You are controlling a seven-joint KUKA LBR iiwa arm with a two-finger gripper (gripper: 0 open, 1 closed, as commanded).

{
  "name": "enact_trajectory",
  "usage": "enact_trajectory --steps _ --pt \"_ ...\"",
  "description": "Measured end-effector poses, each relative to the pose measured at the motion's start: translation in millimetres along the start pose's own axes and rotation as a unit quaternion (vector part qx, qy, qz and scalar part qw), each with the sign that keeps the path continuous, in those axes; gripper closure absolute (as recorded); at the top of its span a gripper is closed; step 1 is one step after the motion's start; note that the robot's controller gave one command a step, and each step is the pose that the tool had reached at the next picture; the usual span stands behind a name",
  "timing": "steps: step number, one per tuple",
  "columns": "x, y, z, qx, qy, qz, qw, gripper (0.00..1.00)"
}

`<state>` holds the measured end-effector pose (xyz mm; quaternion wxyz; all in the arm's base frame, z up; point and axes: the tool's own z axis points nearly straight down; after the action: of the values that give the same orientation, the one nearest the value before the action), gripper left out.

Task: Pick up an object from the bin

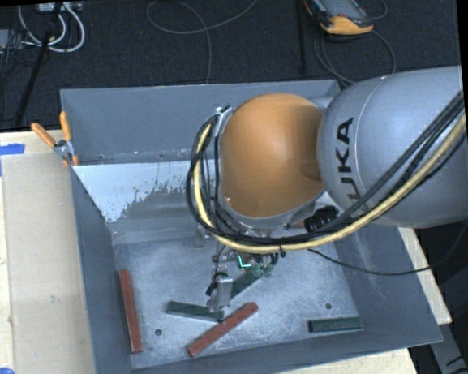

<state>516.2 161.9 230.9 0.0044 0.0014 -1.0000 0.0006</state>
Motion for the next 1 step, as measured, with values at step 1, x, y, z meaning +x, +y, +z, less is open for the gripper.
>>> enact_trajectory --steps 1 --pt "6.6 -41.2 130.2 0.001 0.0002 -0.041 0.9992 0.0"
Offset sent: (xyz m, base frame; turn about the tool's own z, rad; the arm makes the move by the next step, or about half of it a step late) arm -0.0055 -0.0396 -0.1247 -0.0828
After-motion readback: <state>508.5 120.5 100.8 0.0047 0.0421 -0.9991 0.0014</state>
